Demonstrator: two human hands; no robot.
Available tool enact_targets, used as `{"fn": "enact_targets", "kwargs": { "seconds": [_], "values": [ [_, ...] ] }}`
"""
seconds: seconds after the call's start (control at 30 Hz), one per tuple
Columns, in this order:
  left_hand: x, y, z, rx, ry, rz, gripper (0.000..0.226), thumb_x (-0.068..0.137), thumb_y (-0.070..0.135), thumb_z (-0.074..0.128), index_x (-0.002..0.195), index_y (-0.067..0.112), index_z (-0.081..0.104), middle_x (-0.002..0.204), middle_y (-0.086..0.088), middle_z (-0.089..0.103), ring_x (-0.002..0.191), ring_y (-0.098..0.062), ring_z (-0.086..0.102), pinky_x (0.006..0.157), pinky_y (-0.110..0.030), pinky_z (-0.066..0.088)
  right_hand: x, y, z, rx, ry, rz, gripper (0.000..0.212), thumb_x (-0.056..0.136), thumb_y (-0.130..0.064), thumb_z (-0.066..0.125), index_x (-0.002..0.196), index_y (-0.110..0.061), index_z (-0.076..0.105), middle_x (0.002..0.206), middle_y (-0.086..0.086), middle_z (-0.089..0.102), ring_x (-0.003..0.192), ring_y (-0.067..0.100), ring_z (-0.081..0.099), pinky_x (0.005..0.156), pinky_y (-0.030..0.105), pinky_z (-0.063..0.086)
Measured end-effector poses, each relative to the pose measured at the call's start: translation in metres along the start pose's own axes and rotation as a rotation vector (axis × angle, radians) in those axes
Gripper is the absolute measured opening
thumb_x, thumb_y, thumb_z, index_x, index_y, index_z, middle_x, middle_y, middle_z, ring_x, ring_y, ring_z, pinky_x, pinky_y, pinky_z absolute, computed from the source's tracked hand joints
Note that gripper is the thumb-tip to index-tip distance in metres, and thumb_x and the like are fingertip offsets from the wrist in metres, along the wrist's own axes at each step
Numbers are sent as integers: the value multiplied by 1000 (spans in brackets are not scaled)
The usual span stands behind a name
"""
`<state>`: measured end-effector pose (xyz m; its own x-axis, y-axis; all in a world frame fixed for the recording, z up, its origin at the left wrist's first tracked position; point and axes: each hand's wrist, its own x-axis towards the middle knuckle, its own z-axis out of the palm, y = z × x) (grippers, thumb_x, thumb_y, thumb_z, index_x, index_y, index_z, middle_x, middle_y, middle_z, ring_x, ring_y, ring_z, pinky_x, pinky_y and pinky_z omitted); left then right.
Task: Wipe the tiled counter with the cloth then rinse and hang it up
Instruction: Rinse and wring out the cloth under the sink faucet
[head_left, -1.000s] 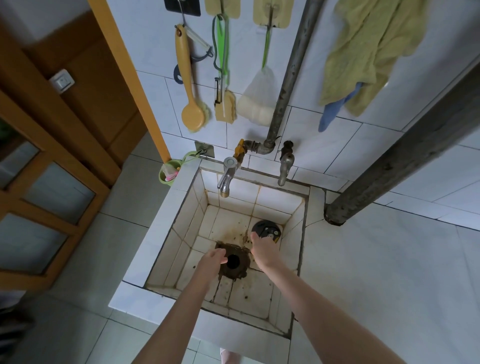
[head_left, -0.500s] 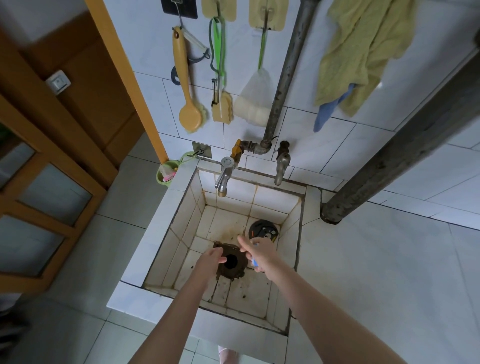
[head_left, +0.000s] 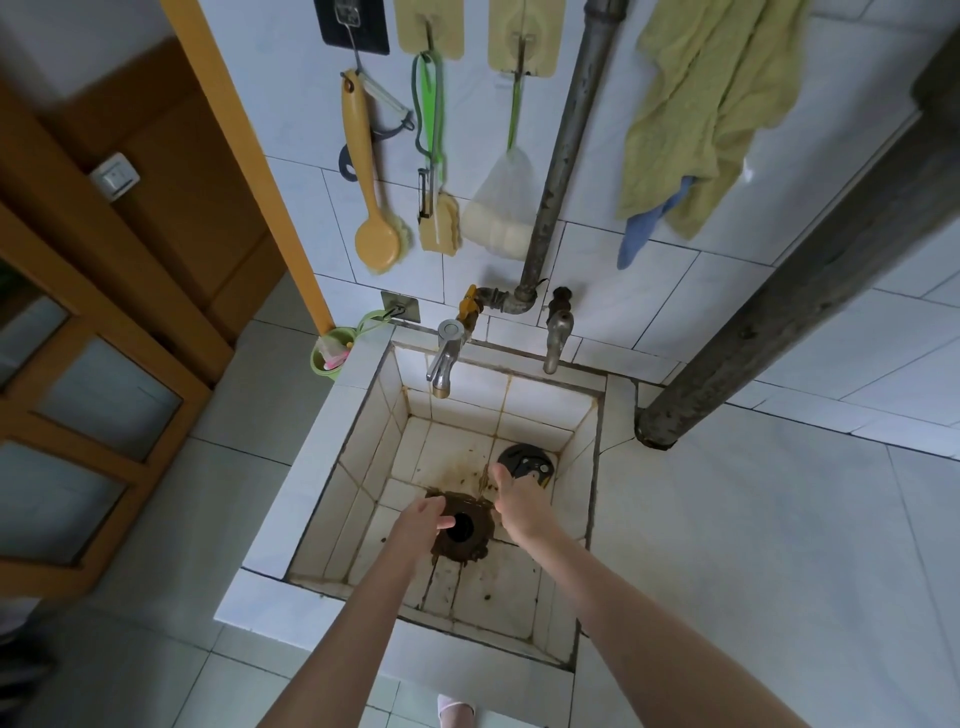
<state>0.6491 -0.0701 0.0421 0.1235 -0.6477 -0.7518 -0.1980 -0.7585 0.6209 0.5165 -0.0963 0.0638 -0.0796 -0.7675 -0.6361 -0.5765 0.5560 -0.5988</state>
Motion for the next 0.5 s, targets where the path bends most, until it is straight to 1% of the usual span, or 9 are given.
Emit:
{"fn": "enact_targets", "kwargs": {
  "seconds": [0.07,0.17,0.27,0.3,0.33,0.4,0.43,0.47,0.5],
  "values": [
    [-1,1,0,-6,1,2,41,101,28,32,136,8,41,125,-10,60,126,-25,44,99,-33,29,1,2,0,-46,24,-31,41,100,-6,28,141,-7,29,85,9,48,67,19,47,53,23,38],
    [-1,2,0,-6,2,7,41,101,28,32,136,9,41,127,-11,59,126,-25,44,102,-35,29,3,4,-2,-128,20,-29,39,101,-12,29,138,-1,34,81,7,47,64,16,44,67,30,43],
    [0,3,0,-12,1,1,42,100,29,33,136,9,41,127,-11,59,126,-25,45,102,-35,29,5,6,1,-125,42,-18,42,100,-7,29,142,-3,27,88,9,47,57,9,37,58,25,38],
    [1,4,0,-16,-1,-3,43,100,29,33,137,8,42,128,-11,58,126,-25,45,100,-34,29,5,4,1,-83,67,-7,42,100,-8,29,142,-3,28,91,8,46,57,6,34,59,23,38],
    [1,5,0,-19,-2,-6,43,100,29,34,137,8,42,129,-11,57,125,-25,45,98,-33,30,6,5,1,-59,72,4,42,100,-9,29,142,-2,28,90,7,45,58,4,33,59,22,37],
    [0,6,1,-25,-2,-8,43,100,29,35,137,8,42,128,-11,58,123,-24,47,93,-31,30,9,7,1,1,63,23,43,100,-10,29,143,-4,27,80,2,42,57,4,32,53,21,34],
    [-1,8,1,-32,-4,-10,43,100,29,35,136,8,43,126,-10,60,122,-24,49,92,-31,29,13,9,0,-23,28,17,41,101,-15,29,140,-4,32,76,-1,39,58,4,31,53,20,32],
    [-2,8,2,-40,-8,-12,42,100,29,34,135,7,43,124,-10,61,120,-23,50,91,-31,30,11,6,-2,20,13,26,39,102,-24,28,131,-4,44,73,-4,37,59,3,31,54,19,31],
    [-3,9,2,-53,-12,-17,40,100,29,35,134,8,44,122,-9,62,117,-22,52,90,-32,31,9,4,-2,60,5,29,41,101,-34,28,112,-7,56,70,-5,38,58,4,33,55,19,31]
  ]
}}
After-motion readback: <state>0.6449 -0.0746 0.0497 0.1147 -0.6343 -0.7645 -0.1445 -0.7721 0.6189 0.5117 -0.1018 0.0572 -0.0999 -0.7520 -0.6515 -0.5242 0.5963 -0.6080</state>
